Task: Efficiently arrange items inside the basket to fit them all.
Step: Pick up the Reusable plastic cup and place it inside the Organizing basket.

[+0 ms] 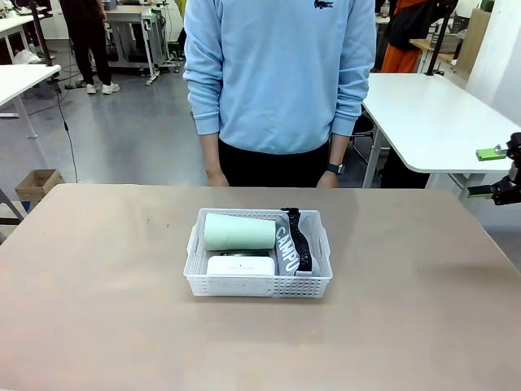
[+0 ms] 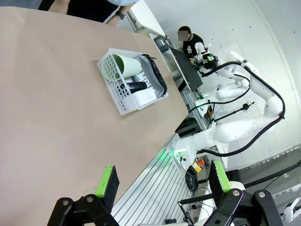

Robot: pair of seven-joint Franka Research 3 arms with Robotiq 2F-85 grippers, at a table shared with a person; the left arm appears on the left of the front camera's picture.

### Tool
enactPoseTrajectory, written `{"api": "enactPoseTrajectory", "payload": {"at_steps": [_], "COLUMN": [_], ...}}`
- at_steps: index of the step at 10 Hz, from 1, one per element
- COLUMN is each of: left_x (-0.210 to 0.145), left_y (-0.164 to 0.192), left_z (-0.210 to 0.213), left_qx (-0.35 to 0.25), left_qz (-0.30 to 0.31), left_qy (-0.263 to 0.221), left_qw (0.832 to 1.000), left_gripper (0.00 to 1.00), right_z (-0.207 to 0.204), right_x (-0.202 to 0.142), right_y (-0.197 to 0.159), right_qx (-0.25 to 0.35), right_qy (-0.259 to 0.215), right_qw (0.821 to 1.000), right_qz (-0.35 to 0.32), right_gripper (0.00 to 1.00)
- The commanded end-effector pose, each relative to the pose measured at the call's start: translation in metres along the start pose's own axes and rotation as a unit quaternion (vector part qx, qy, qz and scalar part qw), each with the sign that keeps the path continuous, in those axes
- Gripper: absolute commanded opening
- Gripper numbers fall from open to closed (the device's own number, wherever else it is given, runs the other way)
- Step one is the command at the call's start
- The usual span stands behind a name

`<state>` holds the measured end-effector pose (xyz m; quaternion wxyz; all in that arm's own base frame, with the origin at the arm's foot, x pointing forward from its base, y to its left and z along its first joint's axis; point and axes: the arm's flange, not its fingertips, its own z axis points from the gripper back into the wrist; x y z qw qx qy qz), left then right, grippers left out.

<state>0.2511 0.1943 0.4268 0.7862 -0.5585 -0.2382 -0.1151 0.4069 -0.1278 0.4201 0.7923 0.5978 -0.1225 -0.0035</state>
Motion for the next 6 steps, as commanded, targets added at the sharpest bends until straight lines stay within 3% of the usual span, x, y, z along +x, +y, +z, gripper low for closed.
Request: {"api": "enactPoseTrajectory", "payload": {"at_steps": [1,6], "left_x": [0.0002,0.0002], "left_y": [-0.0032,-0.0032], "left_z": [-0.0001,-0.0001], "left_qx": [-0.008,-0.008], "left_qz": [-0.001,-0.001], "left_qy": [-0.005,-0.005], "left_qw": [1.000,1.000], "left_gripper": [1.00,1.00], "right_z": [0.0017,0.0017], "right_x": [-0.0013,-0.0013], "right_y": [-0.0017,-0.0017], "right_qx": [0.003,0.003], "right_qy": [0.003,0.003], "right_qw": [1.000,1.000], "right_qz": [0.009,0.009], "right_gripper": [1.00,1.00]}}
